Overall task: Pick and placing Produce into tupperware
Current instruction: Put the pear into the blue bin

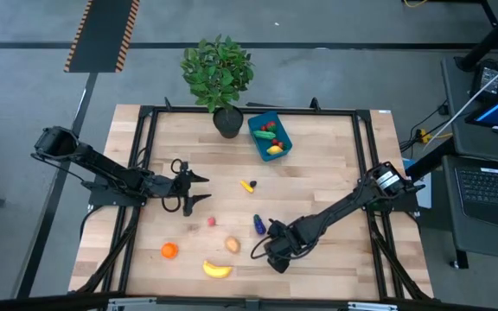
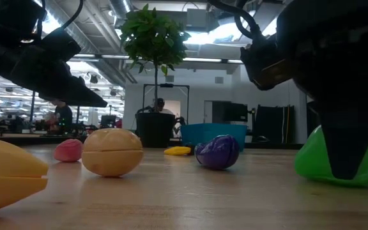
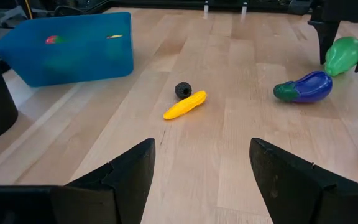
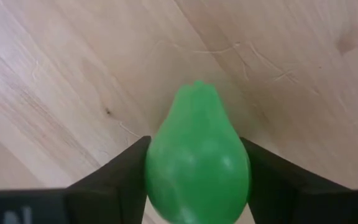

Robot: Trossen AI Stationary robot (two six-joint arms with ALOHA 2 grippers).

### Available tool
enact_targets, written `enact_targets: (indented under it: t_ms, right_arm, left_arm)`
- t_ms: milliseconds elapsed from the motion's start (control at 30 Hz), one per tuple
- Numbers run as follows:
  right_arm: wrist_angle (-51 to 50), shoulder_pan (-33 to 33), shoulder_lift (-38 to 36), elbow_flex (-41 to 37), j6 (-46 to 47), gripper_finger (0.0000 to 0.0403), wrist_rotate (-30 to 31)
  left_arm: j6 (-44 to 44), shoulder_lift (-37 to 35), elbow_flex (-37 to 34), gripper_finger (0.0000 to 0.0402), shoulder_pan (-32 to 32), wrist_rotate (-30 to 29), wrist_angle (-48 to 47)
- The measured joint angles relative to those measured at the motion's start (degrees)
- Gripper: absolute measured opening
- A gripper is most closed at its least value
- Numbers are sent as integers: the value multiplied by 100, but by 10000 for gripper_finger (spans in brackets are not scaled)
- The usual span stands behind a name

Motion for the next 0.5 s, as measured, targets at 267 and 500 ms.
enact_targets:
  t_ms: [267, 500]
  right_arm:
    - [-13, -117, -2, -5, -207, 215, -279]
    - [0, -160, -2, -5, -390, 212, -193]
  left_arm:
    - [9, 0, 0, 253, 2, -2, 0]
    - [13, 0, 0, 253, 2, -2, 0]
